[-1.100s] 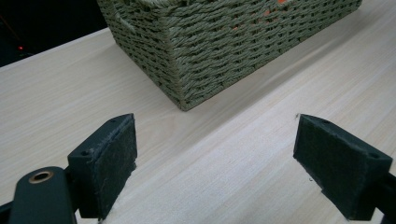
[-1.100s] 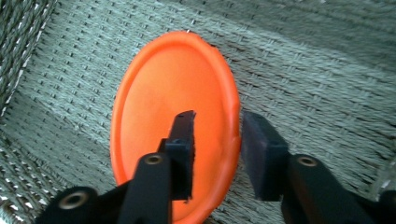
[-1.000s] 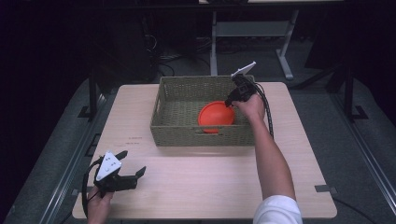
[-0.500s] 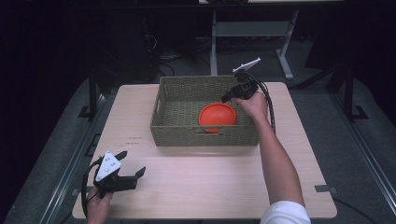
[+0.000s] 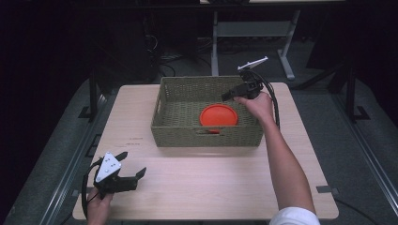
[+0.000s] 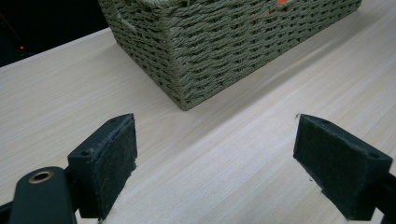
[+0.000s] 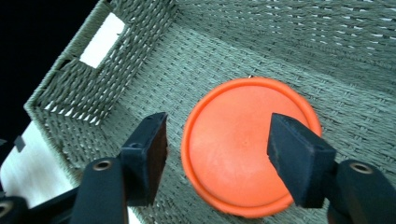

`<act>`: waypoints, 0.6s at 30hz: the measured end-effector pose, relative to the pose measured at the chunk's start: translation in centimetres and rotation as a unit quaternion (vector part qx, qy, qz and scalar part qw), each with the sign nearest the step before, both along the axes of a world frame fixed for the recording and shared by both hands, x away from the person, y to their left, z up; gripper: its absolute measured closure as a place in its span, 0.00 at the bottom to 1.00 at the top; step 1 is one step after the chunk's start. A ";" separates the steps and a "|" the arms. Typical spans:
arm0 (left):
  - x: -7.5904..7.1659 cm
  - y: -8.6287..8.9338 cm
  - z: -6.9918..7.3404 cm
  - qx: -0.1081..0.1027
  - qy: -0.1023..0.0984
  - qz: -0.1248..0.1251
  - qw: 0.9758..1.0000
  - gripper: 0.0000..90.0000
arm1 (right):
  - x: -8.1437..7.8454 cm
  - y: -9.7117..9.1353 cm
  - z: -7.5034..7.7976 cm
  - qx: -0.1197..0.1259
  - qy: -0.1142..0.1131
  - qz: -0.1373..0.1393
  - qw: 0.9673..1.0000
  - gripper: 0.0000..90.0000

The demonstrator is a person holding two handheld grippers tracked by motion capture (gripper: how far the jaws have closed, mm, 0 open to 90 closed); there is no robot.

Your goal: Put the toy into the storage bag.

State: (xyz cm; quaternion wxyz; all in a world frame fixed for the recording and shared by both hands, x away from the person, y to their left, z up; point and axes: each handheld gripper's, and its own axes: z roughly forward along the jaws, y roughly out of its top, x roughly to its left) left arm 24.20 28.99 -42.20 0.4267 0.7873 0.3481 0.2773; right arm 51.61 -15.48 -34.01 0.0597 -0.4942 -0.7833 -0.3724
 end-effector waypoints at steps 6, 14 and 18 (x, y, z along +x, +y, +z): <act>0.0 0.0 0.0 -0.001 0.000 0.000 1.000 0.14 | -0.8 -0.7 0.2 0.011 -0.001 0.004 1.000 0.38; 0.0 0.0 0.0 -0.003 0.000 0.001 1.000 0.14 | -1.9 -1.5 1.4 0.029 -0.010 0.016 0.999 0.34; 0.0 0.0 0.0 -0.003 0.000 0.001 1.000 0.14 | -2.5 -1.6 2.1 0.035 -0.018 0.024 0.999 0.33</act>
